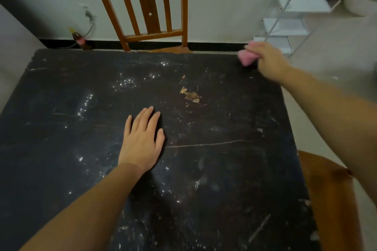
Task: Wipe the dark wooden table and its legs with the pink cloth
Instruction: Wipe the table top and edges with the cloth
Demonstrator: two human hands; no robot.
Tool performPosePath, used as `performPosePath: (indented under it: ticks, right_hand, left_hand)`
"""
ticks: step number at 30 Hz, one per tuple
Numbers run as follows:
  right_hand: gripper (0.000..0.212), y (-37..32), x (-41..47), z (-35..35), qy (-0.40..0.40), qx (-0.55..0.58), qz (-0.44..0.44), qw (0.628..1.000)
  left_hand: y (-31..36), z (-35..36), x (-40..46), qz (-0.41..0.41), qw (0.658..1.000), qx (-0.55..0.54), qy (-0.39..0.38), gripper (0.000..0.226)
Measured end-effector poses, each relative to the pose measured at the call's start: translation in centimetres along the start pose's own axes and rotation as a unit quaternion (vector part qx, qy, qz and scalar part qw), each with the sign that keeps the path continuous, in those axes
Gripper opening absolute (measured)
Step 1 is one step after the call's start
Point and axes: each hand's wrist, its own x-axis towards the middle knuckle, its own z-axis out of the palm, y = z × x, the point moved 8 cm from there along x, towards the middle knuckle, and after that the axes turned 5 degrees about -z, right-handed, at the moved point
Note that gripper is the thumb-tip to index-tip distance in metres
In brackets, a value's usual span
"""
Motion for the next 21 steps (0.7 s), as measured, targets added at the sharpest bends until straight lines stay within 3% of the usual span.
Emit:
performPosePath:
  ticks: [3, 4, 7, 8, 10, 12, 13, 15, 17, 18, 21]
  right_hand:
    - [0.044, 0.2, -3.2, 0.1, 0.037, -0.081, 0.053, 0.995]
    - [0.04, -1.4, -5.3, 1.5, -0.022, -0.052, 0.107, 0.993]
    - [0.022, -8.8, -13.6, 5.3, -0.091, -0.002, 0.094, 0.991]
    - [0.02, -11.3, -16.2, 6.7, -0.158, 0.029, 0.1, 0.982]
    - [0.034, -15.6, -19.0, 8.8, -0.255, 0.128, 0.033, 0.958]
    - [0.035, -13.1, -16.1, 5.9, -0.205, 0.118, 0.013, 0.972]
    - [0.029, -10.9, -13.2, 3.6, -0.137, 0.097, 0.024, 0.986]
    - [0.038, -4.1, -8.3, -1.2, 0.031, 0.106, 0.049, 0.993]
    - [0.053, 0.1, -8.1, -1.7, 0.036, 0.001, 0.079, 0.996]
    - [0.055, 0.4, -8.9, -0.5, 0.02, -0.021, 0.051, 0.998]
    - [0.037, -4.0, -10.3, 1.4, 0.038, -0.028, 0.07, 0.996]
  left_hand:
    - [-0.1, 0.2, 0.0, 0.003, 1.0, -0.002, -0.002, 0.063]
    - [-0.1, 0.2, 0.0, 0.001, 1.0, 0.002, -0.002, 0.063]
    - [0.0, 0.2, 0.1, 0.001, 1.0, 0.002, -0.004, 0.063]
    - [0.0, 0.2, 0.1, 0.0, 1.0, -0.001, -0.005, 0.063]
    - [-0.1, 0.1, 0.1, -0.003, 1.0, -0.001, -0.005, 0.064]
    - [-0.1, 0.0, 0.0, 0.0, 1.0, -0.004, -0.002, 0.064]
    - [-0.1, 0.0, 0.0, 0.004, 1.0, -0.007, 0.002, 0.063]
    - [-0.1, 0.0, 0.0, 0.008, 1.0, -0.006, 0.01, 0.062]
    - [-0.1, -0.1, 0.0, 0.008, 1.0, -0.006, 0.013, 0.06]
    - [-0.1, 0.0, 0.0, 0.006, 1.0, -0.007, 0.012, 0.058]
    - [-0.1, -0.1, 0.1, -0.002, 1.0, -0.01, 0.009, 0.054]
